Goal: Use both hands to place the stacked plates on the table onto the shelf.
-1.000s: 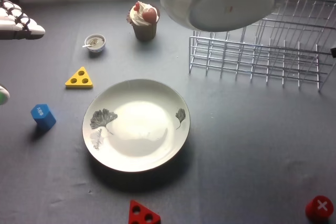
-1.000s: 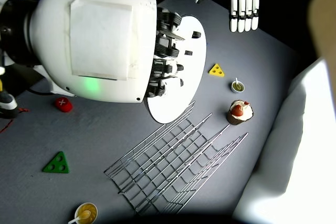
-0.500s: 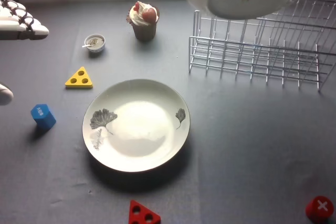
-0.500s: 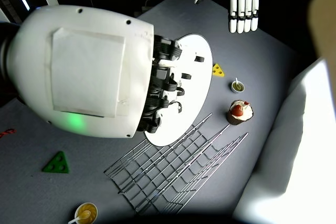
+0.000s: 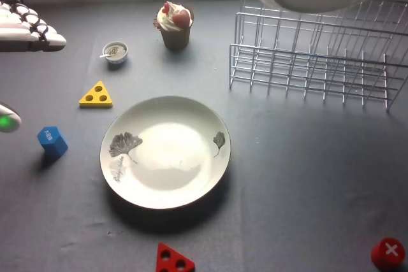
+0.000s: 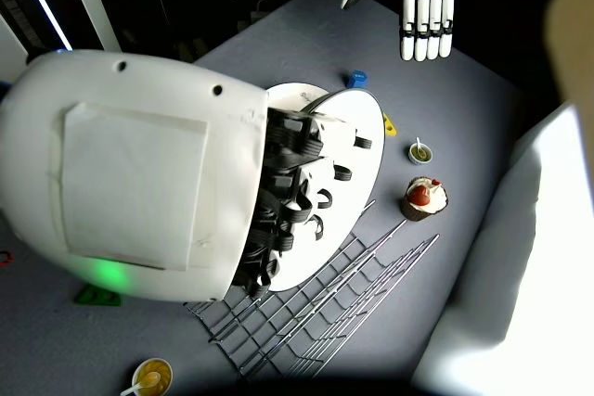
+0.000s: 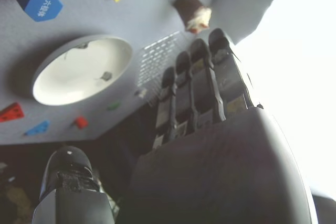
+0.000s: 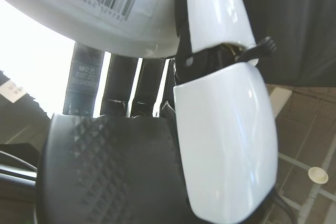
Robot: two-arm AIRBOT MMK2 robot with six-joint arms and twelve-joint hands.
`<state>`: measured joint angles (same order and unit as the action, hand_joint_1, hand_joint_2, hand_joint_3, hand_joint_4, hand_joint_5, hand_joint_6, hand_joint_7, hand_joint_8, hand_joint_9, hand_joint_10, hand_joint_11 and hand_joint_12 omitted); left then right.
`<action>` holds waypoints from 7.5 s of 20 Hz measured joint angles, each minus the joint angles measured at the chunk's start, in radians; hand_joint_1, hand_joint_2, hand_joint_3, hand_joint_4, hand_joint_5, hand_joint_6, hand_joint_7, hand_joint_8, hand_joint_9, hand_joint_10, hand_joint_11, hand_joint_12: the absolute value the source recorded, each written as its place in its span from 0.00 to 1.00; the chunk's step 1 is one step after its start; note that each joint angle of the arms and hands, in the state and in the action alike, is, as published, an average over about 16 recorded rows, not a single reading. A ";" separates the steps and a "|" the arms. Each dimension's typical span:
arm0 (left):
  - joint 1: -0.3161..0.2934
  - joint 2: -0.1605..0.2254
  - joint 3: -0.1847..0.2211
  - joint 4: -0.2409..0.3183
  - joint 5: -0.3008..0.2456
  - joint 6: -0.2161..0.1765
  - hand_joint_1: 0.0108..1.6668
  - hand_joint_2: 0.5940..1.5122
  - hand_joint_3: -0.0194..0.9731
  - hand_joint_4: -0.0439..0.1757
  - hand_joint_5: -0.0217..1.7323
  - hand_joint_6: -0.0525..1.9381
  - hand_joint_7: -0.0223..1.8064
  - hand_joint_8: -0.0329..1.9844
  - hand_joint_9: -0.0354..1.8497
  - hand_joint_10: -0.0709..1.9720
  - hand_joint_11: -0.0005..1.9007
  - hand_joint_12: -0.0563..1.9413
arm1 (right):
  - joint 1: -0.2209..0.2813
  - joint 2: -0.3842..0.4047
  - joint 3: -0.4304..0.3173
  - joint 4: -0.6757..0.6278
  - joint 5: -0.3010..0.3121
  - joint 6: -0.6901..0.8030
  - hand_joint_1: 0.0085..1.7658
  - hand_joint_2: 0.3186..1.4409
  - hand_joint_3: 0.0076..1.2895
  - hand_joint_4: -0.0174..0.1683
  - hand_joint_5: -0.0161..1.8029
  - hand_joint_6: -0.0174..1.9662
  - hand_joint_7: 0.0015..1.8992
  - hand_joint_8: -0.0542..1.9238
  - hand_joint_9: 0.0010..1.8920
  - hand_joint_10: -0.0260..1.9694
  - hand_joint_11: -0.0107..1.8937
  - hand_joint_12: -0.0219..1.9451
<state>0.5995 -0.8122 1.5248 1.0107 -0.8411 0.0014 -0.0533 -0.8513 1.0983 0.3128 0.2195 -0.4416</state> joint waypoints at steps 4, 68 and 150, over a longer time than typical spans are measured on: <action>-0.001 -0.002 -0.001 0.009 0.000 0.000 0.02 0.42 0.01 0.21 0.09 0.03 0.12 0.02 0.12 0.04 0.09 0.03 | -0.001 0.000 0.019 0.015 -0.016 0.012 0.85 0.57 0.00 0.05 0.50 0.45 0.57 0.34 0.62 0.32 0.53 0.68; -0.077 -0.025 -0.084 0.279 -0.007 0.000 0.02 0.43 0.01 0.21 0.10 0.03 0.12 0.02 0.12 0.04 0.09 0.04 | -0.209 -0.220 0.355 -0.065 -0.005 0.411 0.82 0.60 0.00 0.05 0.49 0.35 0.56 0.23 0.60 0.24 0.56 0.47; 0.190 -0.113 -0.175 0.371 -0.015 0.001 0.02 0.43 0.01 0.15 0.07 0.01 0.10 0.01 0.11 0.02 0.08 0.02 | -0.523 -0.350 -0.023 -0.854 0.450 -0.723 0.70 0.46 0.00 0.12 0.16 0.01 0.12 0.04 0.11 0.02 0.16 0.06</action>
<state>0.7900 -0.9253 1.3498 1.3817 -0.8564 0.0025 -0.5759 -1.2010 1.0753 -0.5416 0.6695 -1.1642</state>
